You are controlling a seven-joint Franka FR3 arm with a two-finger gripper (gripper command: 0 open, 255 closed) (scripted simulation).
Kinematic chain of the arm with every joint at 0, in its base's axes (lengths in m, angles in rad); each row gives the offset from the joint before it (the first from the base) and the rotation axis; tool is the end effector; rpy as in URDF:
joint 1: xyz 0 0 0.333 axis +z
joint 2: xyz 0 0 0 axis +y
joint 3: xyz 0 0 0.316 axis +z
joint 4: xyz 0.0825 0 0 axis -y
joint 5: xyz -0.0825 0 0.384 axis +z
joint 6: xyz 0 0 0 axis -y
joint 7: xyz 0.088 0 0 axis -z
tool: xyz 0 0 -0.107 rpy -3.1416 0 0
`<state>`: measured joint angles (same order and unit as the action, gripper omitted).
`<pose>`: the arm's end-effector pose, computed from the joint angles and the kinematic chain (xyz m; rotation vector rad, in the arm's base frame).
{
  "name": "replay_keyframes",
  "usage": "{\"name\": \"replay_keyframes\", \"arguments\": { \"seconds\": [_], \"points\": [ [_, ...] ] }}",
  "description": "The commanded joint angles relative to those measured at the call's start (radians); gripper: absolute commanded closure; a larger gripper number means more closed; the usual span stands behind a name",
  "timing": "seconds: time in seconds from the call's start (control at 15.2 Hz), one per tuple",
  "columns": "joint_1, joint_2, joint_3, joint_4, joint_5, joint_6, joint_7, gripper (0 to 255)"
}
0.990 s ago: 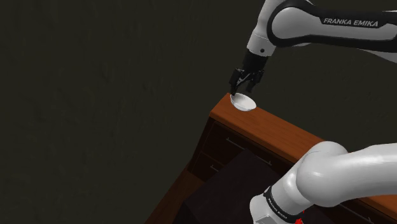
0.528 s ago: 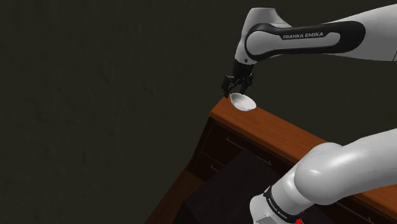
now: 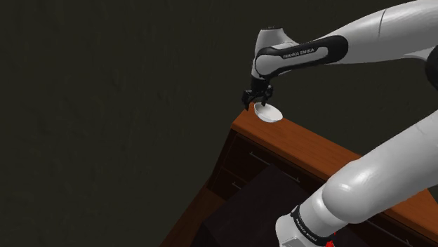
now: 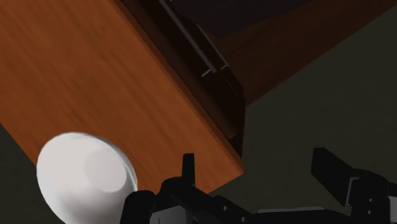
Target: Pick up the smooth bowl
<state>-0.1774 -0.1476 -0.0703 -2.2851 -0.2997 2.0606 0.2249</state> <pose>0.4655 -0.1343 0.4094 2.8551 -0.4600 -0.1142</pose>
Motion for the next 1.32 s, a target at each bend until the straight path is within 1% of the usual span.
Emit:
{"name": "replay_keyframes", "arguments": {
  "seconds": [0.0, 0.46, 0.92, 0.99, 1.06, 1.25],
  "points": [
    [-0.015, 0.061, -0.009, 0.029, -0.034, 0.026, 0.020, 0],
    [-0.062, 0.286, -0.055, 0.176, -0.139, 0.090, 0.074, 0],
    [-0.107, 0.510, -0.104, 0.371, -0.213, 0.113, 0.111, 0],
    [-0.096, 0.316, -0.096, 0.255, -0.335, 0.357, 0.070, 0],
    [-0.096, 0.316, -0.096, 0.255, -0.335, 0.357, 0.070, 0],
    [-0.111, 0.340, -0.131, 0.190, -0.421, 0.466, 0.129, 0]
  ]
}}
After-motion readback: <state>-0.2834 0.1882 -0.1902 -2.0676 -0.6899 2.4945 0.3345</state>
